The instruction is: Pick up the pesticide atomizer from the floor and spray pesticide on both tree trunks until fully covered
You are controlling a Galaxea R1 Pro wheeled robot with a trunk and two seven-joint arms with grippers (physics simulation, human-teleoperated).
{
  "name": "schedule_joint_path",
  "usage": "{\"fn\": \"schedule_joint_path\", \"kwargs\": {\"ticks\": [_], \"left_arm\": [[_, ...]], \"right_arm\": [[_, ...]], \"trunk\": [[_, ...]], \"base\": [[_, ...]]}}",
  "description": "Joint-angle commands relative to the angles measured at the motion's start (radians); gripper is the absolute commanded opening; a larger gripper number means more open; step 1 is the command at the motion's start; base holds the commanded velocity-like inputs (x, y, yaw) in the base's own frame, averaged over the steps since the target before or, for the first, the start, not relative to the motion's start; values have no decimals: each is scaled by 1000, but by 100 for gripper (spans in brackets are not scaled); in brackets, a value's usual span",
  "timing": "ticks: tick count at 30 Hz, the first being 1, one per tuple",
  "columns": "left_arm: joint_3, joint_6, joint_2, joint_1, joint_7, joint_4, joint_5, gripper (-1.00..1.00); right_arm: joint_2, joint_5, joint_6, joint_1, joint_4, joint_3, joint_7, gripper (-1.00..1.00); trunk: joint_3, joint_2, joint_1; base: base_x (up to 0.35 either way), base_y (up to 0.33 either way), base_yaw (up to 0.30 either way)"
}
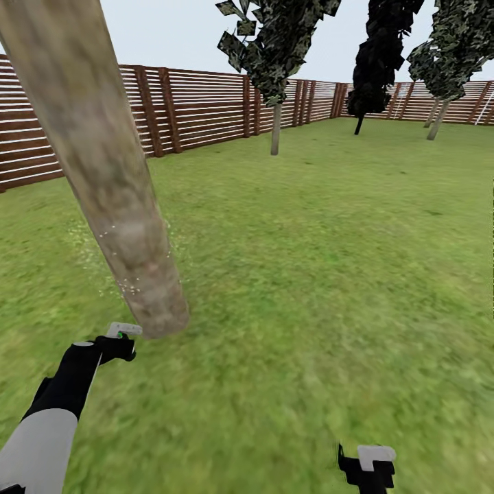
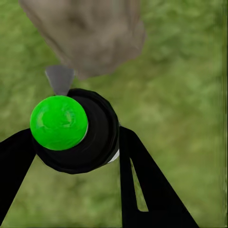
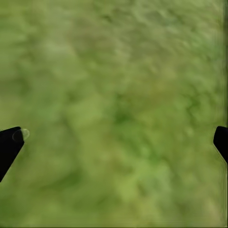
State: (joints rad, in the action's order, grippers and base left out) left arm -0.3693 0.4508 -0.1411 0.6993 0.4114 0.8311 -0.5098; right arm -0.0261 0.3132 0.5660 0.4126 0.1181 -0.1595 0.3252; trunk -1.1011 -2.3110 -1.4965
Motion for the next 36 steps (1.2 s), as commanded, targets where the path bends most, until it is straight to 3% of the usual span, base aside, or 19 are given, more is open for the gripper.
{"fn": "schedule_joint_path", "kwargs": {"ticks": [1, 25, 36], "left_arm": [[0, 0, 0, 0, 0, 0, 0, -100], [4, 0, 3, 0, 0, -1, 0, -100], [4, 0, 3, -1, 0, -1, 0, -100]], "right_arm": [[0, 0, 0, 0, 0, 0, 0, 100], [0, 0, 0, 0, 0, 0, 0, 100], [0, 0, 0, 0, 0, 0, 0, 100]], "trunk": [[0, 0, 0], [0, 0, 0], [0, 0, 0]], "base": [[16, -268, 0], [162, -253, 244], [169, -251, 14]]}}
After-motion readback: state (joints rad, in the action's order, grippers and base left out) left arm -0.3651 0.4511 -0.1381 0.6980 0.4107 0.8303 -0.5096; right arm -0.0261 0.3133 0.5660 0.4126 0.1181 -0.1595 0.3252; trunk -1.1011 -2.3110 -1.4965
